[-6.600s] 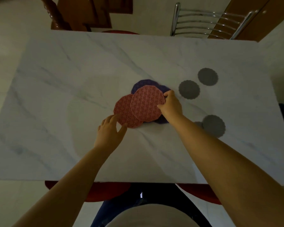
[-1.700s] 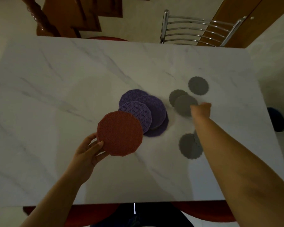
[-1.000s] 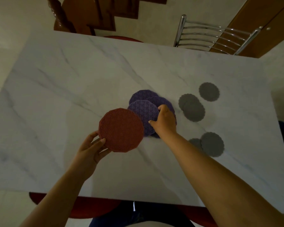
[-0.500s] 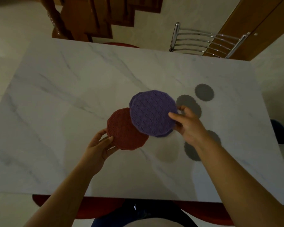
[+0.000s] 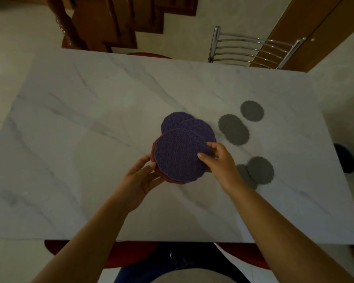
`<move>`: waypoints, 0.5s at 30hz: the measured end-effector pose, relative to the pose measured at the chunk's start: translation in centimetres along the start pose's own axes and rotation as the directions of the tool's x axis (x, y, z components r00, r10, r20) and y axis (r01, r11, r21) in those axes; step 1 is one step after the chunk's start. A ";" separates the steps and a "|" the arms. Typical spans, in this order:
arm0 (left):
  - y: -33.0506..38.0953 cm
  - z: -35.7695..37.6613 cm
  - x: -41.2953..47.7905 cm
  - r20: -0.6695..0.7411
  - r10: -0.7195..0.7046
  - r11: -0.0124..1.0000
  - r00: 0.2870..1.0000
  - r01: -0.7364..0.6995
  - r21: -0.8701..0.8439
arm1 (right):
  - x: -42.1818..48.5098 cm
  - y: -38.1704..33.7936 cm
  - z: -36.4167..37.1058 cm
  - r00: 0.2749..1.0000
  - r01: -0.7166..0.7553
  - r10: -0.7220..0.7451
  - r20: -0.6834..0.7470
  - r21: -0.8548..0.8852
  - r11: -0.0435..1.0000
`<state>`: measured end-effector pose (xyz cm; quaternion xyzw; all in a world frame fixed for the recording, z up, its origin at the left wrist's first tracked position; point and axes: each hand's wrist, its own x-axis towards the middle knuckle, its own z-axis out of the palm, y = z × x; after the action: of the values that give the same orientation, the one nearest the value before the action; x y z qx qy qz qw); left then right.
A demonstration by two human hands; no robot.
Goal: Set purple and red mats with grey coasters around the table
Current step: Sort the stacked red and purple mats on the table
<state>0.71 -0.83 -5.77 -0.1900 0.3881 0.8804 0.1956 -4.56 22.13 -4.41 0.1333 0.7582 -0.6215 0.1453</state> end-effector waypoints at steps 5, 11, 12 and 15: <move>-0.1 0.2 0.0 -0.009 -0.070 0.996 0.997 0.071 0.055 | -0.6 0.3 -0.1 0.999 0.038 -0.041 -0.019 -0.121 0.992; -0.9 -0.1 -0.2 -0.078 -0.032 0.993 0.996 0.040 0.109 | -0.9 1.0 0.0 0.997 0.066 -0.074 -0.032 -0.196 0.978; -1.0 -0.1 -0.2 -0.090 -0.028 0.992 0.996 0.038 0.120 | -0.9 1.2 -0.1 0.997 0.070 -0.078 -0.030 -0.203 0.977; -1.2 -0.5 -0.3 -0.104 -0.011 0.992 0.995 0.024 0.127 | -0.6 1.9 -0.2 0.998 0.062 -0.057 0.031 -0.203 0.977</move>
<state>1.68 -0.55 -6.67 -0.2257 0.4514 0.8410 0.1949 -3.34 22.72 -5.83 0.0871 0.8197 -0.5461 0.1492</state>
